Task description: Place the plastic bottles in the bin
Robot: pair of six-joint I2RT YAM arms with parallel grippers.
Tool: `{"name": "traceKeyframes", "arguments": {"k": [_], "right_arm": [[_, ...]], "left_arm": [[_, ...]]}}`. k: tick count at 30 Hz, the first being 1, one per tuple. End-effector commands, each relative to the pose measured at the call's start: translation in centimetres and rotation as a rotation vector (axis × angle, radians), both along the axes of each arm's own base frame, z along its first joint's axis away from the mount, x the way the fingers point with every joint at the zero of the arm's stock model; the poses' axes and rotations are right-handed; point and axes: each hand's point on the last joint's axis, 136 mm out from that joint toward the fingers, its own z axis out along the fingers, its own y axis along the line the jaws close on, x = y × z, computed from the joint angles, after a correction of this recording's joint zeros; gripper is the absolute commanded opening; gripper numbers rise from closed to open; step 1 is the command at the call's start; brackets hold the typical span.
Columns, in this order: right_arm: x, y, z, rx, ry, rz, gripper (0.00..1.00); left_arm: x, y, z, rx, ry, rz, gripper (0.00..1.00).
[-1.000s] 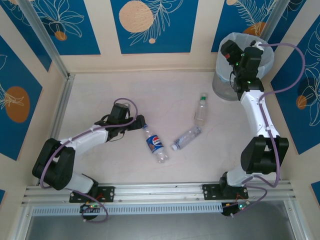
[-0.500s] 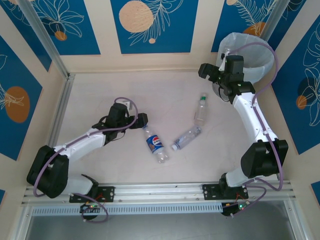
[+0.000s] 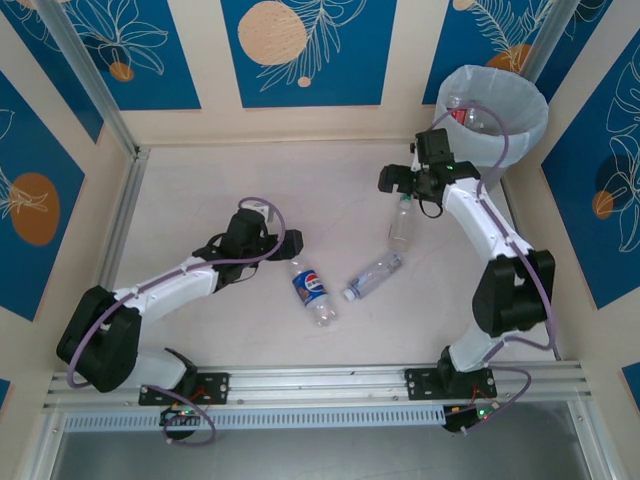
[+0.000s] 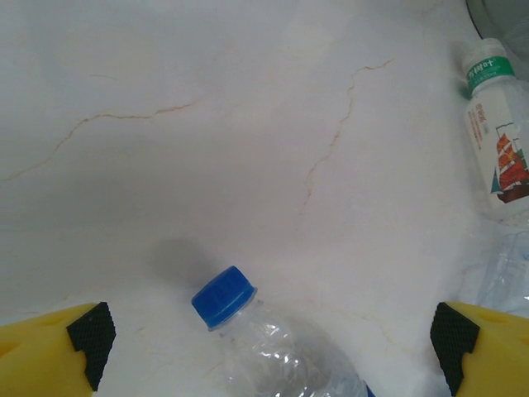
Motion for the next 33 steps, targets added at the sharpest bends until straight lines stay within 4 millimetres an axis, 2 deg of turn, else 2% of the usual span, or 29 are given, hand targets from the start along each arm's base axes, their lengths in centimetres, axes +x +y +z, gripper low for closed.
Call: {"name": "traceKeyframes", "arguments": {"k": [1,9,19,25,33], "right_arm": [[-1.6,-1.3,-3.3,-0.072,0.178,-0.050,1.00],[-0.3,-2.4,-7.1,-0.135,0.338,-0.060,1.00],[0.7,-3.2,-9.4,-0.118,0.499,-0.040,1.00],[0.8,-1.8,-10.6,-0.065,0.562,-0.010,1.00],[1.6,-1.9,-13.2,-0.096,0.605,-0.014,0.97]], "left_arm": [[0.4,0.2,0.6,0.019,-0.016,0.025,0.99],[0.6,0.5,0.5,0.041,-0.014,0.037,0.99],[0.9,0.5,0.3,0.059,-0.007,0.042,0.99],[0.8,0.7,0.1,0.065,0.001,0.052,0.99],[0.8,0.7,-0.1,0.066,0.009,0.054,0.99]]}}
